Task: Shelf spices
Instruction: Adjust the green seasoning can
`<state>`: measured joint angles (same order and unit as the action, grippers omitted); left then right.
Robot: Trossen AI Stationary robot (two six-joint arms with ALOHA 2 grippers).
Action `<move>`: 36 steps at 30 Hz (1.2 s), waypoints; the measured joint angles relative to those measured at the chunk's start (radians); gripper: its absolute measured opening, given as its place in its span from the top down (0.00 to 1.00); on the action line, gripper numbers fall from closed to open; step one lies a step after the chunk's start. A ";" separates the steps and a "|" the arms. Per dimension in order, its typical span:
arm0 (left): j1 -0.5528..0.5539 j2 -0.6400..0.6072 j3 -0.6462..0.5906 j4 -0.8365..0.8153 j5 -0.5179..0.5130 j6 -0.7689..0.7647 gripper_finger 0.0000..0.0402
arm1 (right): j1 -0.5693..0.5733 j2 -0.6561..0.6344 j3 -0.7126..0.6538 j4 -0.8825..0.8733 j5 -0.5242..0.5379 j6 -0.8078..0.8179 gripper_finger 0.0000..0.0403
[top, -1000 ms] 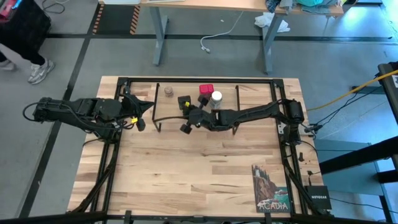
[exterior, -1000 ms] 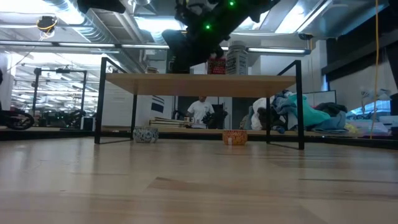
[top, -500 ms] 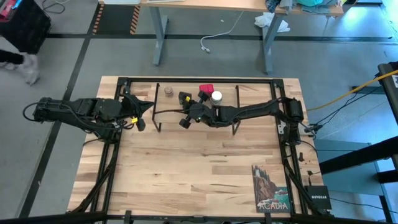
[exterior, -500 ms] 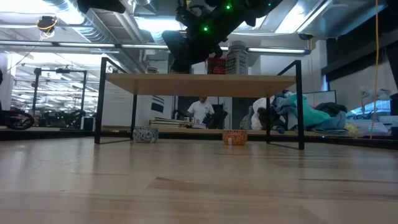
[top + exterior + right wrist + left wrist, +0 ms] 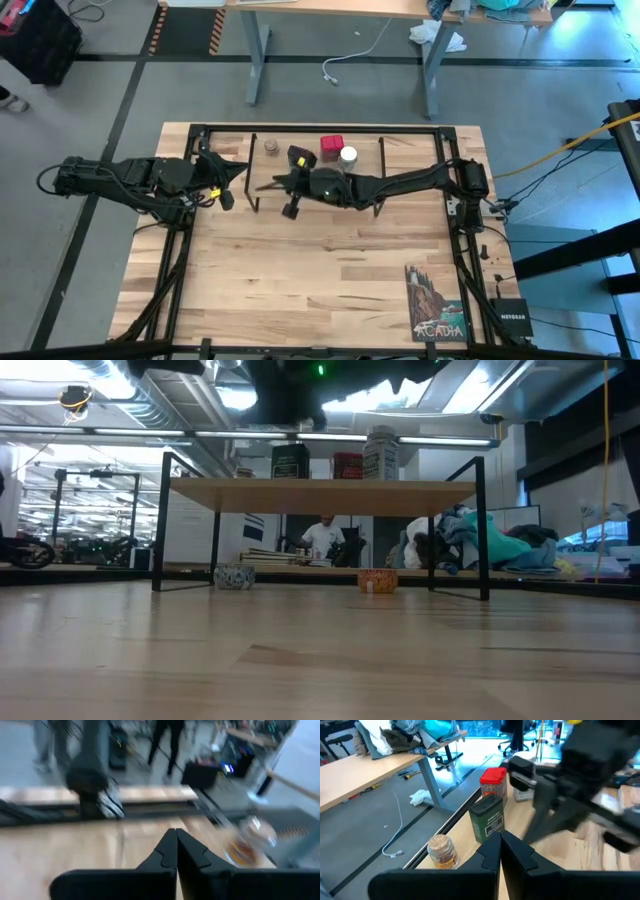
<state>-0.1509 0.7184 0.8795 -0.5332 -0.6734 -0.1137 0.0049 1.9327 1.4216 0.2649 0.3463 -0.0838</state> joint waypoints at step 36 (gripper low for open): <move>0.200 0.397 0.140 0.361 0.193 0.639 0.44 | 0.971 -0.349 0.433 -0.687 1.141 -0.447 1.00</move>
<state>0.0494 1.1155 1.0194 -0.1717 -0.4808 0.5254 0.9762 1.5841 1.8542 -0.4220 1.4869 -0.5308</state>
